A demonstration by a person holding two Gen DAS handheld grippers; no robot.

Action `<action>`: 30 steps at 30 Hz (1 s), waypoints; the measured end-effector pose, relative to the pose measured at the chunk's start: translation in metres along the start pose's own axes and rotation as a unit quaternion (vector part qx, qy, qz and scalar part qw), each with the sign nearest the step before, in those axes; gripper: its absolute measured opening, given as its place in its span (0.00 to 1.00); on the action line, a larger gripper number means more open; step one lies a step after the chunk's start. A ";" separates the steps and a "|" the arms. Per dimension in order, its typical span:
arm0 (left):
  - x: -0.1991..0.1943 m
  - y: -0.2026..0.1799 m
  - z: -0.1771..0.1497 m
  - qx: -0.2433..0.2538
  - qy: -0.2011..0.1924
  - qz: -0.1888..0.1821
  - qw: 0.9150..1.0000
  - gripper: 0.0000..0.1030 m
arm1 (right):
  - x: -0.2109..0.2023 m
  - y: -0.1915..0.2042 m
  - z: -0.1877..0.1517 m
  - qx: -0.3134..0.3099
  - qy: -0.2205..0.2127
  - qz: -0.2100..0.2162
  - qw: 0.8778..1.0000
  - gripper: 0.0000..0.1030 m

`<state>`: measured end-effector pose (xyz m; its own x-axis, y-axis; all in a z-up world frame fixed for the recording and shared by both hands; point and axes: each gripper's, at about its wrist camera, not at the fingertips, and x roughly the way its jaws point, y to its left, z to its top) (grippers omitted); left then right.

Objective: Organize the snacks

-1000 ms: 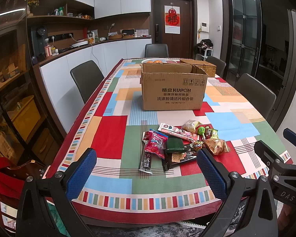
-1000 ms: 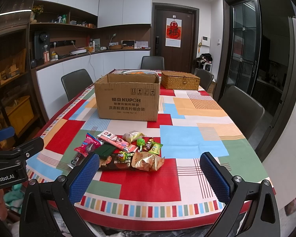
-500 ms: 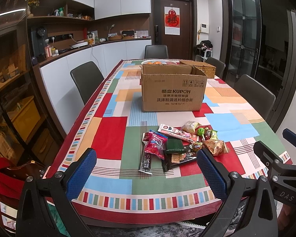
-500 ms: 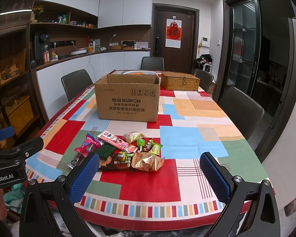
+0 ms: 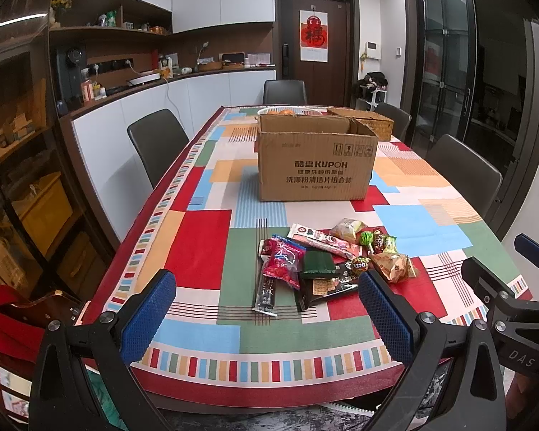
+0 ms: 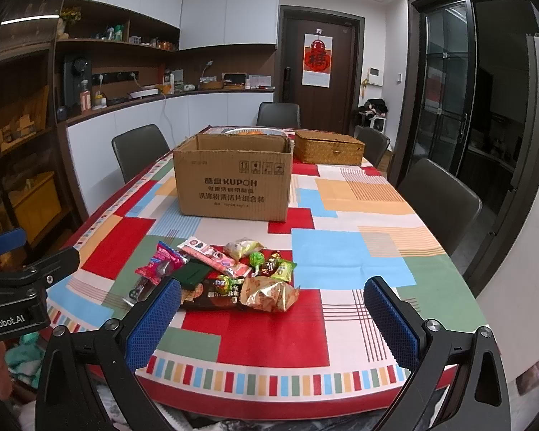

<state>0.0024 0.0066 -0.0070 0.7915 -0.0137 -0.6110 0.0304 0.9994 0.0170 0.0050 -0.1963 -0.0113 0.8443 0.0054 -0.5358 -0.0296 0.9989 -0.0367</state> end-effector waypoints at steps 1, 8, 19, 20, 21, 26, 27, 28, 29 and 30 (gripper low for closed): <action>0.001 0.001 0.000 -0.001 0.001 -0.001 1.000 1.00 | 0.001 -0.001 0.000 -0.001 0.001 0.000 1.000 1.00; 0.011 0.004 0.002 -0.005 0.013 -0.002 1.000 1.00 | 0.006 0.002 0.001 -0.009 0.011 0.003 1.000 1.00; 0.041 0.011 0.004 -0.017 0.047 -0.021 0.999 1.00 | 0.036 0.013 0.003 -0.033 0.054 0.030 0.998 0.99; 0.044 0.011 0.005 -0.017 0.049 -0.023 0.998 1.00 | 0.041 0.015 0.003 -0.036 0.059 0.036 0.997 0.99; 0.046 0.012 0.005 -0.017 0.051 -0.024 0.998 1.00 | 0.044 0.018 0.004 -0.038 0.061 0.038 0.997 0.99; 0.062 0.012 0.007 -0.011 0.061 -0.028 0.998 0.96 | 0.064 0.027 0.006 -0.047 0.071 0.053 0.995 0.95; 0.065 0.012 0.008 -0.009 0.062 -0.028 0.998 0.95 | 0.067 0.028 0.006 -0.047 0.074 0.055 0.995 0.95; 0.069 0.012 0.008 -0.006 0.064 -0.029 0.998 0.94 | 0.072 0.029 0.006 -0.047 0.078 0.057 0.994 0.93; 0.072 0.012 0.009 -0.002 0.066 -0.029 0.997 0.93 | 0.076 0.029 0.006 -0.047 0.082 0.059 0.994 0.91; 0.077 0.011 0.009 0.003 0.067 -0.029 0.997 0.92 | 0.080 0.030 0.007 -0.047 0.086 0.061 0.993 0.90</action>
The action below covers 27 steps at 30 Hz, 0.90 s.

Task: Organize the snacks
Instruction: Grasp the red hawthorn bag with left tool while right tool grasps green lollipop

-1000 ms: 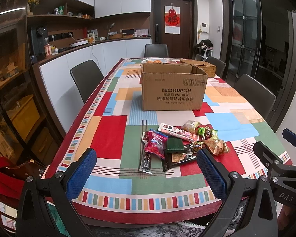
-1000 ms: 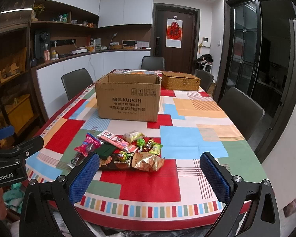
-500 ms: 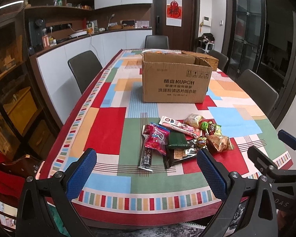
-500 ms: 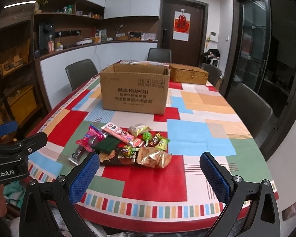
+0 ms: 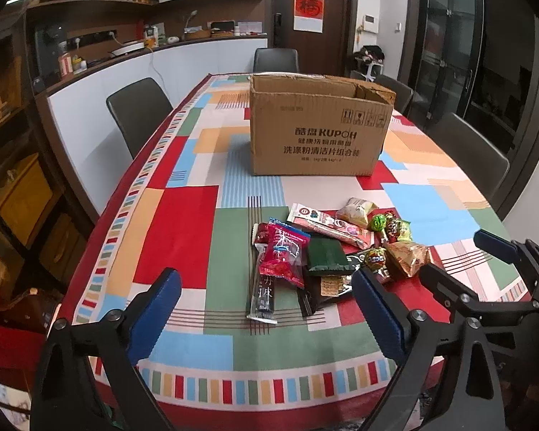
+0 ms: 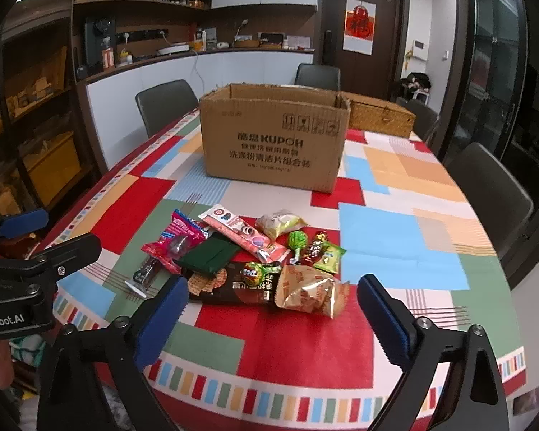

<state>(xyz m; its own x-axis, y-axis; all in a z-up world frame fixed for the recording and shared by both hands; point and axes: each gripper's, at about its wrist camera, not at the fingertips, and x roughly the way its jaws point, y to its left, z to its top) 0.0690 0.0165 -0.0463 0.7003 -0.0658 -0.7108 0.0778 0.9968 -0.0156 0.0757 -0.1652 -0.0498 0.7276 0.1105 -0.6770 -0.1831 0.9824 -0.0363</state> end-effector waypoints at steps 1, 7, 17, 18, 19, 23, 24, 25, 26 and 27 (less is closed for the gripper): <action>0.003 -0.001 0.001 0.006 0.000 0.002 1.000 0.91 | 0.004 0.000 0.001 0.000 0.004 0.003 1.000 0.87; 0.026 -0.001 0.005 0.021 0.012 -0.010 1.000 0.81 | 0.029 0.002 0.006 -0.005 0.022 0.015 1.000 0.78; 0.072 0.003 0.009 0.024 0.054 -0.022 0.998 0.68 | 0.068 0.008 0.012 -0.010 0.051 0.046 0.998 0.62; 0.076 0.003 0.009 0.025 0.058 -0.024 0.998 0.66 | 0.072 0.010 0.012 -0.011 0.056 0.049 0.997 0.61; 0.080 0.002 0.010 0.026 0.061 -0.026 0.997 0.66 | 0.076 0.011 0.011 -0.013 0.061 0.052 0.997 0.59; 0.093 -0.001 0.012 0.031 0.069 -0.034 0.997 0.65 | 0.087 0.013 0.009 -0.014 0.076 0.059 0.995 0.55; 0.097 -0.002 0.013 0.032 0.072 -0.035 0.996 0.64 | 0.089 0.012 0.009 -0.013 0.079 0.060 0.995 0.55; 0.100 -0.003 0.013 0.033 0.075 -0.037 0.996 0.63 | 0.091 0.012 0.008 -0.012 0.082 0.060 0.995 0.54; 0.103 -0.003 0.014 0.033 0.079 -0.039 0.996 0.62 | 0.093 0.011 0.007 -0.010 0.086 0.060 0.994 0.53; 0.106 -0.004 0.014 0.034 0.081 -0.040 0.995 0.61 | 0.095 0.010 0.007 -0.008 0.089 0.061 0.994 0.52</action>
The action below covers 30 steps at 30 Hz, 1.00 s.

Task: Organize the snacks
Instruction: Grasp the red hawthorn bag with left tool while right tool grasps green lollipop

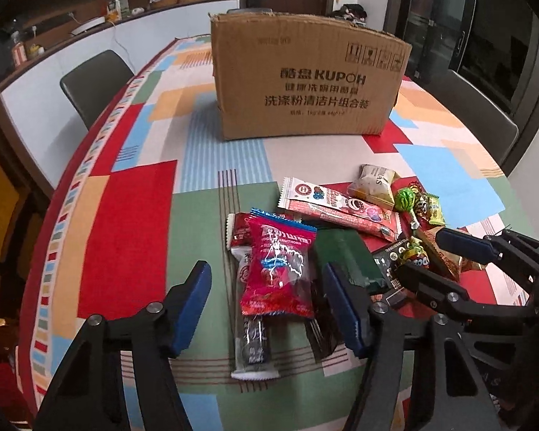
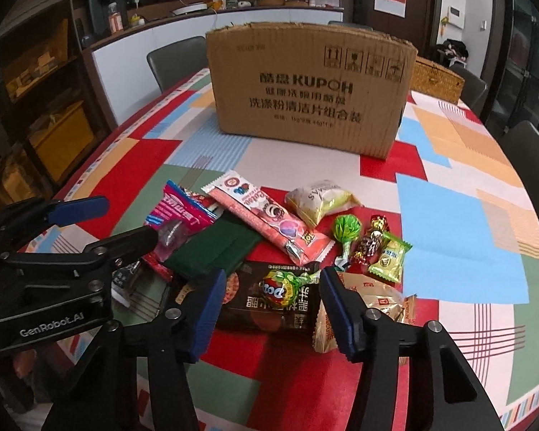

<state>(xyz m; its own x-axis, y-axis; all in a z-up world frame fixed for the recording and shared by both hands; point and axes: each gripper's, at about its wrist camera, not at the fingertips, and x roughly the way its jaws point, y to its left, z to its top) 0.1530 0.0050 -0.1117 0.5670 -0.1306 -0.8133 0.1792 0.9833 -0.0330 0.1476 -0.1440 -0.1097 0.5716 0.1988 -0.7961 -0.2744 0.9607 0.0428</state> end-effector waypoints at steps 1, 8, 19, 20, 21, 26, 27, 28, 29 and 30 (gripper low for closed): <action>0.003 -0.001 0.001 0.001 0.002 -0.001 1.000 0.61 | 0.002 -0.001 0.000 0.002 0.004 0.001 1.000 0.51; 0.019 -0.003 0.005 0.002 0.017 -0.009 1.000 0.57 | 0.014 -0.004 0.000 0.007 0.020 0.010 1.000 0.47; 0.030 -0.003 0.009 -0.001 0.029 -0.013 1.000 0.46 | 0.027 -0.009 0.000 0.018 0.039 0.013 0.999 0.35; 0.030 -0.003 0.009 -0.001 0.029 -0.013 0.999 0.44 | 0.027 -0.010 0.000 0.018 0.040 0.012 0.999 0.33; 0.031 -0.004 0.009 -0.001 0.030 -0.012 0.999 0.40 | 0.027 -0.010 0.000 0.018 0.040 0.011 0.999 0.32; 0.031 -0.004 0.007 -0.003 0.030 -0.013 0.999 0.39 | 0.026 -0.011 -0.001 0.019 0.036 0.004 0.999 0.26; 0.031 -0.004 0.007 -0.003 0.030 -0.013 0.999 0.38 | 0.026 -0.011 -0.001 0.019 0.035 0.003 0.999 0.26; 0.030 -0.004 0.007 -0.003 0.030 -0.015 0.999 0.37 | 0.026 -0.010 -0.002 0.019 0.034 0.003 0.999 0.25; 0.029 -0.005 0.007 -0.003 0.029 -0.015 0.999 0.37 | 0.025 -0.011 -0.002 0.020 0.033 0.003 0.999 0.25; 0.029 -0.005 0.007 -0.003 0.029 -0.016 0.999 0.35 | 0.025 -0.011 -0.002 0.020 0.032 0.004 0.999 0.25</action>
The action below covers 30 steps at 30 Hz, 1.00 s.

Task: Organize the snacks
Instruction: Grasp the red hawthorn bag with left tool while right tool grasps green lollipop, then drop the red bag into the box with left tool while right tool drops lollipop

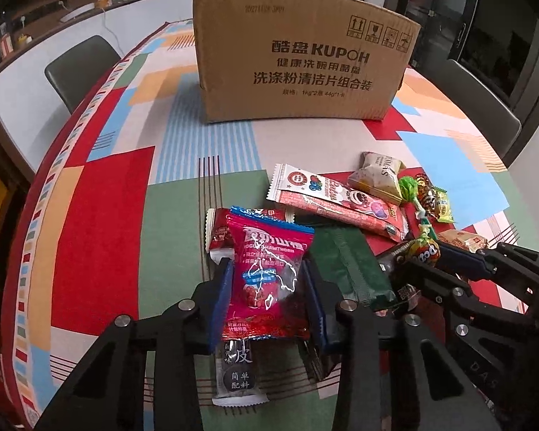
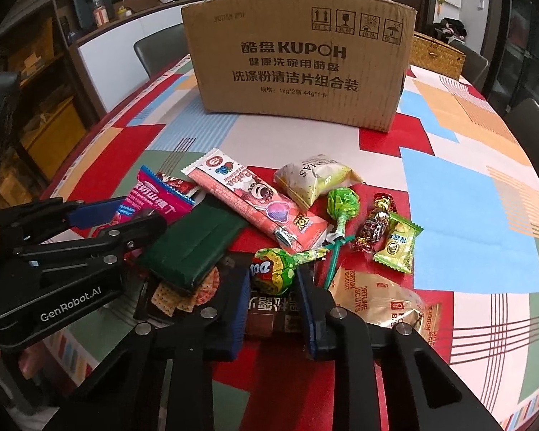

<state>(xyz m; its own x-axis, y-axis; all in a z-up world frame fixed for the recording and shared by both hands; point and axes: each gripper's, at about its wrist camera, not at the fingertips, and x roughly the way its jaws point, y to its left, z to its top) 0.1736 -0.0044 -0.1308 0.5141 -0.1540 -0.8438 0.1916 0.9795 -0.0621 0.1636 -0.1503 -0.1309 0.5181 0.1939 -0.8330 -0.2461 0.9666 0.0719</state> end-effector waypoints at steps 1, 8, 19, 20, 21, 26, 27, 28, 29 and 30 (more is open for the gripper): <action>-0.002 0.000 0.000 0.000 -0.002 -0.001 1.000 0.35 | -0.001 0.000 0.000 0.000 -0.002 0.000 1.000 0.25; -0.017 -0.003 -0.002 0.002 -0.016 -0.003 1.000 0.29 | -0.016 0.005 0.000 -0.008 -0.022 0.004 1.000 0.25; -0.060 -0.007 -0.007 0.002 -0.063 0.000 0.998 0.29 | -0.053 0.023 0.001 -0.037 -0.074 0.011 0.996 0.25; -0.065 -0.007 -0.007 0.002 -0.069 0.000 0.998 0.29 | -0.056 0.023 0.001 -0.039 -0.079 0.010 0.996 0.25; -0.069 -0.007 -0.007 0.002 -0.073 -0.001 0.997 0.29 | -0.059 0.023 0.001 -0.040 -0.083 0.010 0.996 0.25; -0.088 -0.010 -0.002 0.003 -0.100 -0.010 0.995 0.29 | -0.074 0.023 0.003 -0.040 -0.104 0.011 0.994 0.25; -0.092 -0.012 -0.001 0.006 -0.107 -0.008 0.994 0.29 | -0.076 0.022 0.004 -0.039 -0.108 0.011 0.993 0.25; -0.096 -0.012 0.001 0.008 -0.114 -0.007 0.993 0.29 | -0.079 0.021 0.006 -0.039 -0.113 0.011 0.993 0.25; -0.100 -0.013 0.004 0.011 -0.123 -0.006 0.992 0.29 | -0.080 0.021 0.007 -0.040 -0.117 0.010 0.992 0.25; -0.103 -0.014 0.006 0.012 -0.130 -0.004 0.991 0.29 | -0.083 0.020 0.008 -0.042 -0.123 0.006 0.991 0.25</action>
<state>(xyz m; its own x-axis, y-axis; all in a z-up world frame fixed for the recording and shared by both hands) 0.1233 -0.0029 -0.0393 0.7101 -0.1937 -0.6770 0.2156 0.9751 -0.0528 0.1224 -0.1454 -0.0553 0.6964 0.2510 -0.6723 -0.3160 0.9484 0.0267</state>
